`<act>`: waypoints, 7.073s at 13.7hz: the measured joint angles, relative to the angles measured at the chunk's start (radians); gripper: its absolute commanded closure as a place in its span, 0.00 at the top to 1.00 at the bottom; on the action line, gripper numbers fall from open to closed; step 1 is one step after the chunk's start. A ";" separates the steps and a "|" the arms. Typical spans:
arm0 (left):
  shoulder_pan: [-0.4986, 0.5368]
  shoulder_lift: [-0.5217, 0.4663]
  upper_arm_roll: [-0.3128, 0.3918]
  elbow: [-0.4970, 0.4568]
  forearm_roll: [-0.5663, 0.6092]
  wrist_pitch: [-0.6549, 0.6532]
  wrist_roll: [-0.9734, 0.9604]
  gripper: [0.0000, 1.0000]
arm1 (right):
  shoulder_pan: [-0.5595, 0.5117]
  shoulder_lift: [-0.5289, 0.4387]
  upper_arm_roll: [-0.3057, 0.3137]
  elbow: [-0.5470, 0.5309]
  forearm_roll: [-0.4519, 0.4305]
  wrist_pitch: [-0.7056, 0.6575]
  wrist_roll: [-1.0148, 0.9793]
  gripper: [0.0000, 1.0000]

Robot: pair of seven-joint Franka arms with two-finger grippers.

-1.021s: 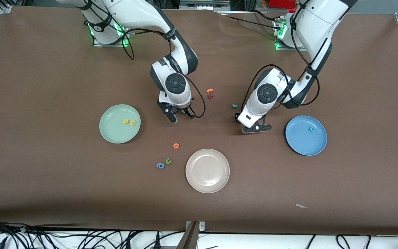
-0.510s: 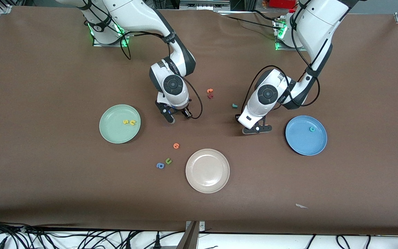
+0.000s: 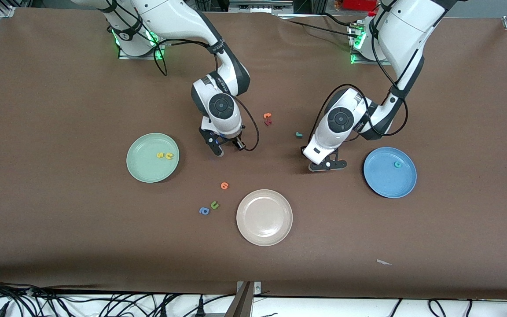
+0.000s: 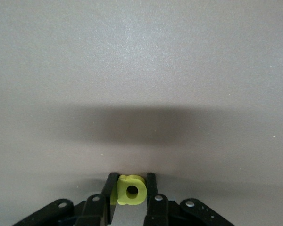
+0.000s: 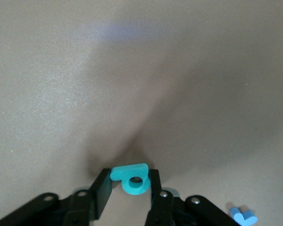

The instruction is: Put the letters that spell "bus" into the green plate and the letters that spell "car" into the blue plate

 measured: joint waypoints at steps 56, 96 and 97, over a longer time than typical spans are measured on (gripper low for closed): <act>0.182 -0.003 -0.332 -0.183 0.507 0.129 -1.084 0.26 | -0.784 -0.697 0.115 0.087 -0.251 -0.768 -1.521 1.00; 0.636 -0.024 -0.273 0.377 0.234 -0.584 0.478 1.00 | -0.790 -0.697 0.121 0.086 -0.252 -0.744 -1.520 1.00; 0.634 -0.041 -0.263 0.387 0.192 -0.604 0.519 1.00 | -0.790 -0.697 0.121 0.086 -0.252 -0.744 -1.520 1.00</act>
